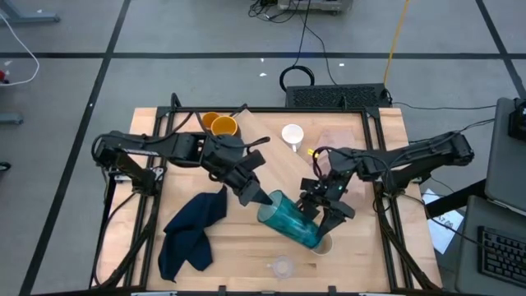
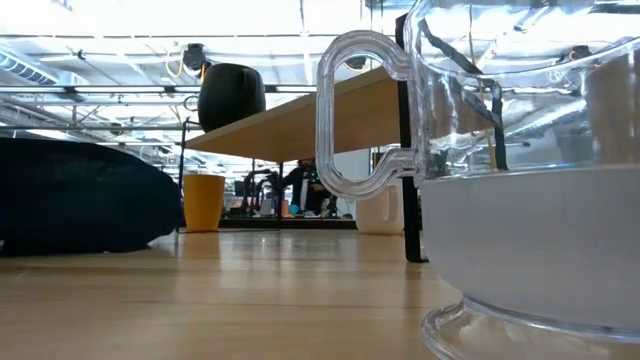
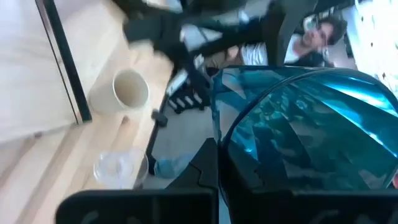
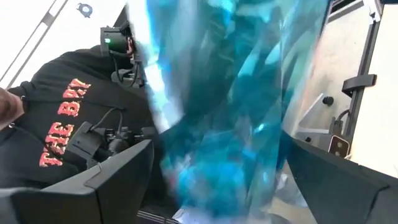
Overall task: Stack small to large cups/mugs on shelf
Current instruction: Put the blue cup on the shelf
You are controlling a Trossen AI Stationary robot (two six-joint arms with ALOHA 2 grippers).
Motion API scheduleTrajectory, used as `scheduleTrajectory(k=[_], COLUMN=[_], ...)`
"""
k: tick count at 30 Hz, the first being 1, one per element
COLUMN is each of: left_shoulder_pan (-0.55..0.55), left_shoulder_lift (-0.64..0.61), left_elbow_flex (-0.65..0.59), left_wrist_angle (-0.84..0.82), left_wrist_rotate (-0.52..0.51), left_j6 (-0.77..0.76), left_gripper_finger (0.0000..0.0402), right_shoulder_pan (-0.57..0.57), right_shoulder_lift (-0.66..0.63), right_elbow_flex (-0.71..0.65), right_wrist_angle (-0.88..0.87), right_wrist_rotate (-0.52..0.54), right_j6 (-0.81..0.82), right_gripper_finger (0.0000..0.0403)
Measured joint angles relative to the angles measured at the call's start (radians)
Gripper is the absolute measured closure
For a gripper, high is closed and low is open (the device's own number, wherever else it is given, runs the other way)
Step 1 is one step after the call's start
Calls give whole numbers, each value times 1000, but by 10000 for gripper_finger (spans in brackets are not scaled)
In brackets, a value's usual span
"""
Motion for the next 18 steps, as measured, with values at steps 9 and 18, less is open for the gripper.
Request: scheduleTrajectory(k=[9,18], left_shoulder_pan=[-1,-5], left_shoulder_lift=[0,0], left_elbow_flex=[0,0], left_wrist_angle=[1,5], left_wrist_rotate=[23,21], left_j6=[-17,-11], left_gripper_finger=[399,399], right_shoulder_pan=[-2,-2], right_shoulder_lift=[29,29], right_elbow_flex=[0,0], right_wrist_angle=[71,102], right_wrist_rotate=[-22,-24], right_j6=[15,37], right_gripper_finger=[47,47])
